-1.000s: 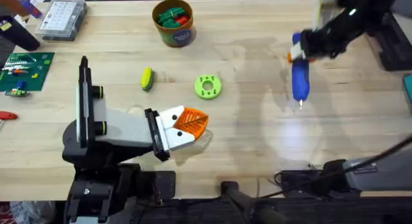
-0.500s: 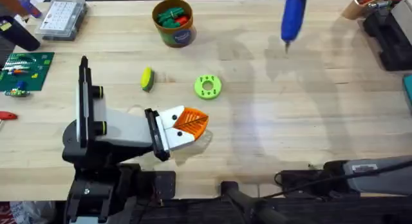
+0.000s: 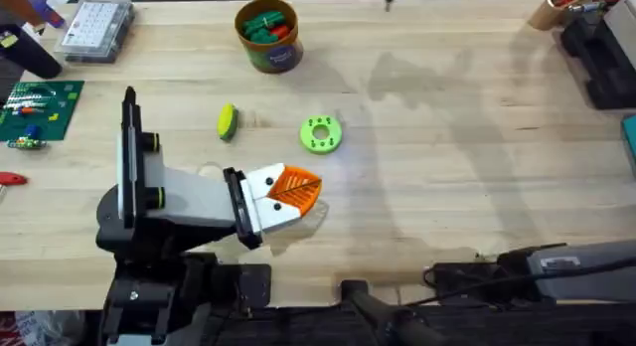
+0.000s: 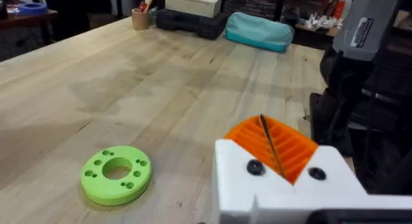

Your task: Pick up the gripper from the table and insert it into the empty holder that is missing its gripper. Then pick up a screw, insert it into the mounting hole, and use the screwdriver to tighten it. Finally, clean up the table by picking up the vegetable and placing it into the bucket.

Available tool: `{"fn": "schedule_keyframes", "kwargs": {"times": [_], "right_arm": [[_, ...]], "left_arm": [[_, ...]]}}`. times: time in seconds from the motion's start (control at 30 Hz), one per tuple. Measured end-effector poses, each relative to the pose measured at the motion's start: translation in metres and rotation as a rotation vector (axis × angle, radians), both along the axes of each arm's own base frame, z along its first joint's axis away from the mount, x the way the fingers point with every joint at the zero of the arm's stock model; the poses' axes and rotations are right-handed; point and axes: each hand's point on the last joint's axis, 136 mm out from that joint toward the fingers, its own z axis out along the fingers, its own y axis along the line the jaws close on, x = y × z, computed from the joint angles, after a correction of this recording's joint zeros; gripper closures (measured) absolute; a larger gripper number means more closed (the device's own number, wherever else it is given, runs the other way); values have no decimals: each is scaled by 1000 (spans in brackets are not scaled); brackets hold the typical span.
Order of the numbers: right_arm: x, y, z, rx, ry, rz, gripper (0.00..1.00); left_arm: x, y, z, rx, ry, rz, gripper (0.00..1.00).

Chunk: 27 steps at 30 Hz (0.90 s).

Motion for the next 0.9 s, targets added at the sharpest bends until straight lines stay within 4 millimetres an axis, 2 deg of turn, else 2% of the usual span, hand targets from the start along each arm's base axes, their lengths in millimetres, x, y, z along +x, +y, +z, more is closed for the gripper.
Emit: {"fn": "schedule_keyframes", "kwargs": {"times": [0.2, 0.33, 0.43, 0.77, 0.9], "right_arm": [[-20, 48, 41, 80, -152, 125, 978], [-46, 78, 64, 133, -237, 254, 979], [-65, 93, 73, 158, -267, 345, 979], [-105, 117, 100, 228, -387, 505, 979], [-126, 125, 100, 244, -397, 608, 979]], "left_arm": [[0, 0, 0, 0, 0, 0, 996], [0, 0, 0, 0, 0, 0, 996], [0, 0, 0, 0, 0, 0, 996], [0, 0, 0, 0, 0, 0, 996], [0, 0, 0, 0, 0, 0, 996]]}}
